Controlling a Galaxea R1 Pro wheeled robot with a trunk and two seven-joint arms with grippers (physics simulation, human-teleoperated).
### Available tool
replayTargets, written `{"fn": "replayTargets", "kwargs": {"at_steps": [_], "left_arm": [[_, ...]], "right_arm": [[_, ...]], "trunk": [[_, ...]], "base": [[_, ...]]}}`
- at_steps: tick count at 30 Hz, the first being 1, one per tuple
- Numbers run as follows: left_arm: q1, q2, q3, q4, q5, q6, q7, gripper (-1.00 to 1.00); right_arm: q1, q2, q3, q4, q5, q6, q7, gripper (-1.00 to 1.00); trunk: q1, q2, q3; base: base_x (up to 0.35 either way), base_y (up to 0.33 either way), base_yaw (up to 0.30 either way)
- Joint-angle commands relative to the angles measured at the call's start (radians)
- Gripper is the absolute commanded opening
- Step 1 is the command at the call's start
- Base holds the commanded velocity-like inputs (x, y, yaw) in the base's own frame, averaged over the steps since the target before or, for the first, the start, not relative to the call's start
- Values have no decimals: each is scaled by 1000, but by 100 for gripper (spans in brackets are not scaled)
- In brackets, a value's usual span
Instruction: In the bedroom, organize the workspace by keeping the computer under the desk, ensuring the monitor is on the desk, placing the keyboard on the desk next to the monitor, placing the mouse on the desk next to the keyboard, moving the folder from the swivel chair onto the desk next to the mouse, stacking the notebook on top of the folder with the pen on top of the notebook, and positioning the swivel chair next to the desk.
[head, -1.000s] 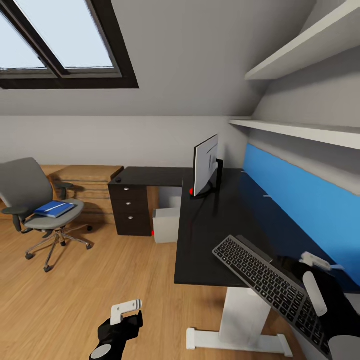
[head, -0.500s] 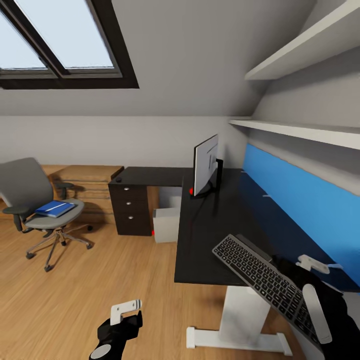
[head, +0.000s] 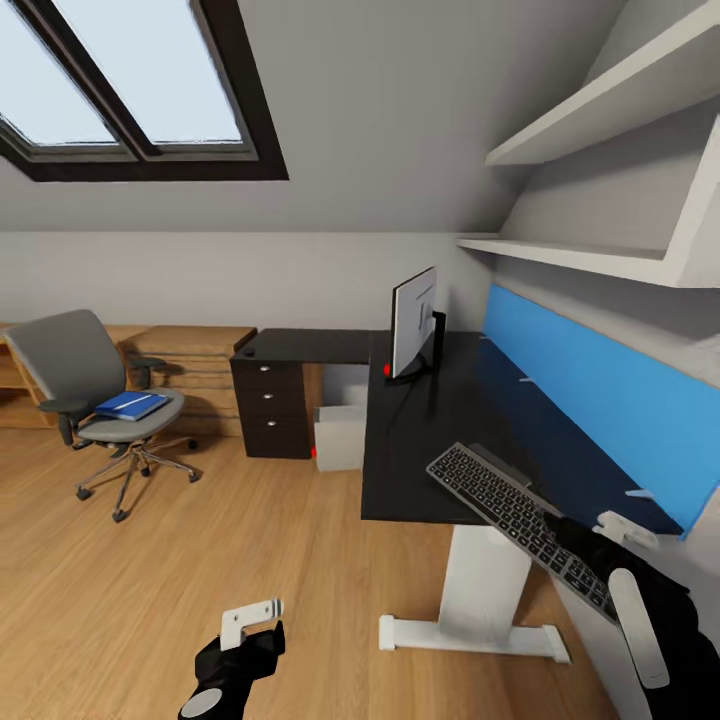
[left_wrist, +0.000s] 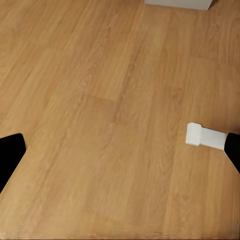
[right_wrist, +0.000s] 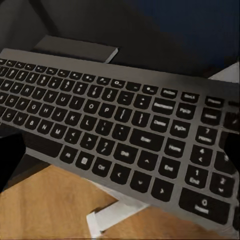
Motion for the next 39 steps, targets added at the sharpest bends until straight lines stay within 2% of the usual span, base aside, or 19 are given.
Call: {"fn": "replayTargets", "kwargs": {"at_steps": [1,8,14,20,21,22,23,25,27,30,33,39], "left_arm": [[0,0,-1,-2,10,1,8,100],[0,0,-1,-2,9,1,8,100],[0,0,-1,0,11,2,7,100],[0,0,-1,0,10,2,5,100],[0,0,-1,0,11,2,4,100],[0,0,-2,-4,11,1,2,100],[0,-1,-2,-4,11,1,2,100],[0,-2,-4,-6,11,1,3,100],[0,-3,-18,-4,12,1,6,100],[-1,-2,-37,-4,11,1,8,100],[0,-2,-43,-3,11,1,9,100],[0,-4,-50,10,11,2,10,100]], "right_arm": [[0,0,-13,-1,-18,4,-8,100],[0,-2,-80,2,-88,34,-6,100],[0,-2,-178,2,-145,64,-4,100],[0,-3,-262,3,-202,92,-2,100],[0,-3,-288,4,-222,109,5,100],[0,-6,-358,6,-256,143,34,100],[0,-6,-377,8,-262,151,44,100],[0,-10,-444,33,-275,177,88,100],[0,-31,-484,86,-282,193,126,100],[0,-62,-502,160,-292,202,150,100],[0,-71,-507,186,-306,204,157,100],[0,-73,-511,190,-322,205,161,100]], "trunk": [[-1,-1,-1],[-1,-1,-1],[-1,-1,-1],[-1,-1,-1],[-1,-1,-1],[-1,-1,-1],[-1,-1,-1],[3,-8,-4],[11,-22,-10],[22,-43,-20],[34,-64,-29],[57,-106,-48]], "base": [[-336,26,0],[-336,8,0],[-314,1,0],[-90,0,0],[-24,0,0],[-10,0,0],[-8,0,0],[-4,0,0],[-2,0,0],[0,0,0],[0,0,0],[0,0,0]]}}
